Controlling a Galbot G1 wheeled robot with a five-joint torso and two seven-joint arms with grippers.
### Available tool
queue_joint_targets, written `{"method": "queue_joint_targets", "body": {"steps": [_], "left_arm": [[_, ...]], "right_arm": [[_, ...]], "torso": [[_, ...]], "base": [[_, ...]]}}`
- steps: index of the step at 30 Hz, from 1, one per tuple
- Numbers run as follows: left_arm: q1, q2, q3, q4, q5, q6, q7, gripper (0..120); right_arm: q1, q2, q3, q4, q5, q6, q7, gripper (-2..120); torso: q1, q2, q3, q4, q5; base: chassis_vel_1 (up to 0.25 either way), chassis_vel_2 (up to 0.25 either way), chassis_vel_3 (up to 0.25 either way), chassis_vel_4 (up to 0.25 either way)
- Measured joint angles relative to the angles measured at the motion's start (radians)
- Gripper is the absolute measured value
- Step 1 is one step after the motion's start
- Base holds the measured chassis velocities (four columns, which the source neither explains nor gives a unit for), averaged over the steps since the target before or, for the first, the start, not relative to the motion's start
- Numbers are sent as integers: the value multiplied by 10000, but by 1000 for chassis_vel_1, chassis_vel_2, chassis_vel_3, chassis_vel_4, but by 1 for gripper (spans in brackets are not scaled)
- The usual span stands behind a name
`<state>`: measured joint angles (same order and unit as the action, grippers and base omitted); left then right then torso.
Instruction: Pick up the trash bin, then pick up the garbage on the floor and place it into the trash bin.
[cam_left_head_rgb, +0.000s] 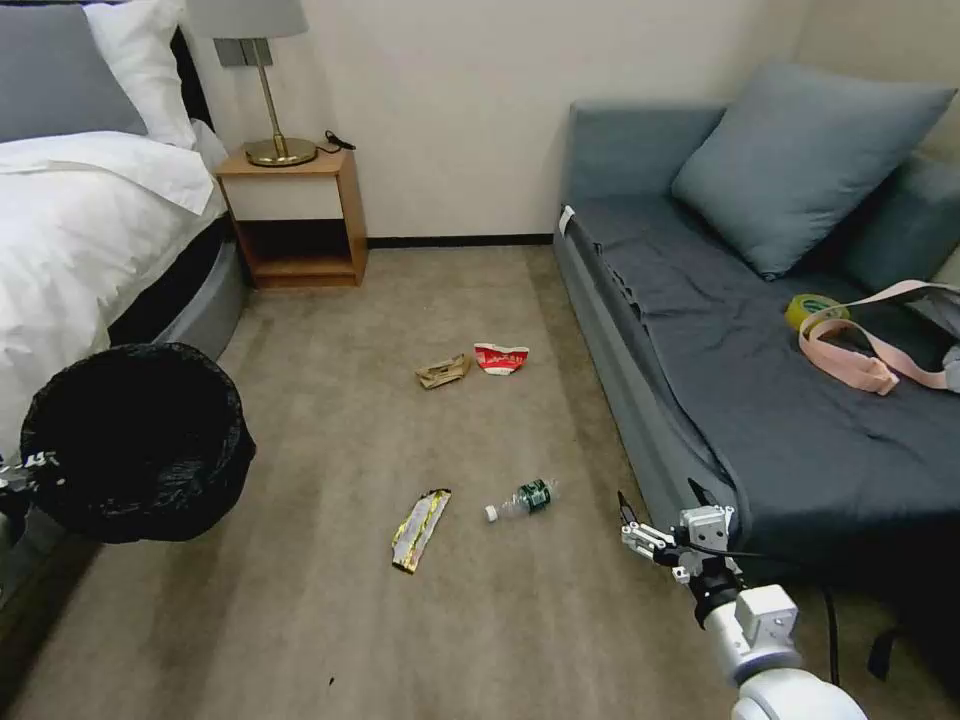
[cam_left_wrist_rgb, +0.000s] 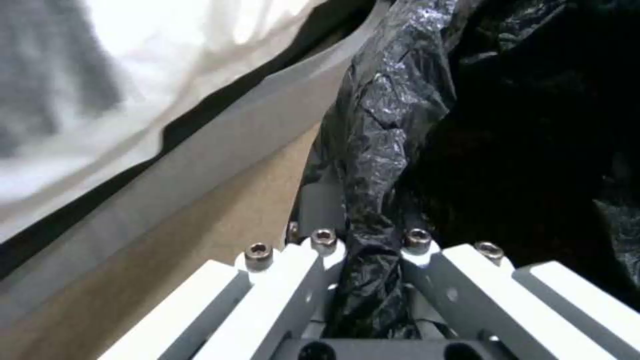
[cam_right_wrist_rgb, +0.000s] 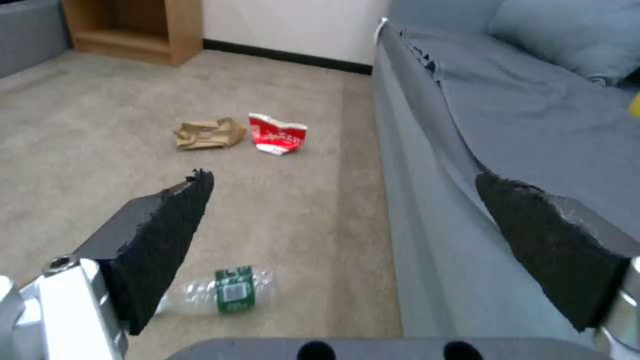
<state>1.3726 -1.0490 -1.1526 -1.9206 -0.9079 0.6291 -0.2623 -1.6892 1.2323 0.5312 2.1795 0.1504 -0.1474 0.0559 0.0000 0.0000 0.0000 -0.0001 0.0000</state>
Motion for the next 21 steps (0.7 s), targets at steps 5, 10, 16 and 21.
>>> {"method": "queue_joint_targets", "body": {"steps": [5,10,16,21], "left_arm": [[-12,7,-21,-7,-12,-5,6,2],[-13,8,-25,7,-9,-5,5,2],[-26,6,-28,62,8,-6,22,2],[-36,2,-12,121,40,-13,70,2]], "right_arm": [[0,3,1,5,-2,-6,4,100],[3,8,-5,3,-8,-28,9,100],[28,9,-67,-40,-35,-40,6,100],[64,19,-161,-93,-61,-55,4,100]], "torso": [[0,0,0,2,1],[0,0,0,1,-1],[0,0,0,-1,-1],[0,0,1,1,0]], "base": [[-140,143,151,-156],[-129,165,158,-167],[-143,137,138,-137],[-127,118,116,-125]]}}
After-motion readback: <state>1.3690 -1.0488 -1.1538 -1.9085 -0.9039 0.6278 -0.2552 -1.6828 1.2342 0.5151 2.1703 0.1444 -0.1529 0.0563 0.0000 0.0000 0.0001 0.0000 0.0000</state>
